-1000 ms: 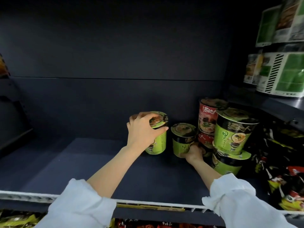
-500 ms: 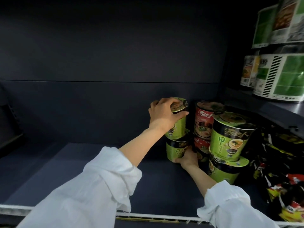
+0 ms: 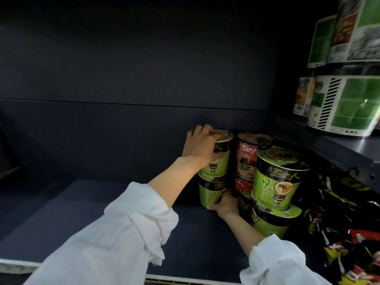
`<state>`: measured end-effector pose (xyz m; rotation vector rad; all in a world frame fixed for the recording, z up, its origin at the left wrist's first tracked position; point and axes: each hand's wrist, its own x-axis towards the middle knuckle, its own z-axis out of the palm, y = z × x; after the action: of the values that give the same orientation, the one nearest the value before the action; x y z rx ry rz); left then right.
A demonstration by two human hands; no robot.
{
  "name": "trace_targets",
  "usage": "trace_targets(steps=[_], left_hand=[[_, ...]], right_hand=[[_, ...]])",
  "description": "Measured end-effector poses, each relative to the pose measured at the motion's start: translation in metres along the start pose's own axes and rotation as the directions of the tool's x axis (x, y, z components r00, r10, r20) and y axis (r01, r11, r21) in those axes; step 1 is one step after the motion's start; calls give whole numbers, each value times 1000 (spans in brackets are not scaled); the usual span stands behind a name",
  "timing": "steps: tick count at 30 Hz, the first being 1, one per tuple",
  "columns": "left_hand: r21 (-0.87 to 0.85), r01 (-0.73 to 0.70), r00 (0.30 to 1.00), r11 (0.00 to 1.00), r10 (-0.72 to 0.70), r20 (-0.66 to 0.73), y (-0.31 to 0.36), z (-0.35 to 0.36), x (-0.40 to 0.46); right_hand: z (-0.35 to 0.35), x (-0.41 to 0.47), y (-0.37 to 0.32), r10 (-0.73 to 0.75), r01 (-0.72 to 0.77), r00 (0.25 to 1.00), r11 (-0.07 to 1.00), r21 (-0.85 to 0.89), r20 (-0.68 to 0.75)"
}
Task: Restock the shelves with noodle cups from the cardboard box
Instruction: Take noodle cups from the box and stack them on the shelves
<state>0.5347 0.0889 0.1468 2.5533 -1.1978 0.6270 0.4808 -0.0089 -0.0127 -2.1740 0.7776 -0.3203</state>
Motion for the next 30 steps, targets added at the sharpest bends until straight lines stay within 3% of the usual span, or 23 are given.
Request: trace_targets(steps=[9,15,18,22,30], left_hand=[[-43,7,1000,999,-8,-12,12,2,-9],[-89,43,980,995,-59,-189,25,-6,-53],[-70,62,985,996,-72,-159,35,-17,-82],[-189,103,991,977,-117,-66,53,-37,-135],[-509,193,981,839,-167,97,129,-65,-251]], right_hand=[[-9,-19,-7,-43,43,999,992,118,-3],[-26,-49,-16,-80,83,997,988,128,-23],[-37,-77,-20,-100,102,995,983,151,-20],[-61,-129,-21,-155,155,988,975,156,-13],[-133,-276,20,-222,235,953,971,41,-208]])
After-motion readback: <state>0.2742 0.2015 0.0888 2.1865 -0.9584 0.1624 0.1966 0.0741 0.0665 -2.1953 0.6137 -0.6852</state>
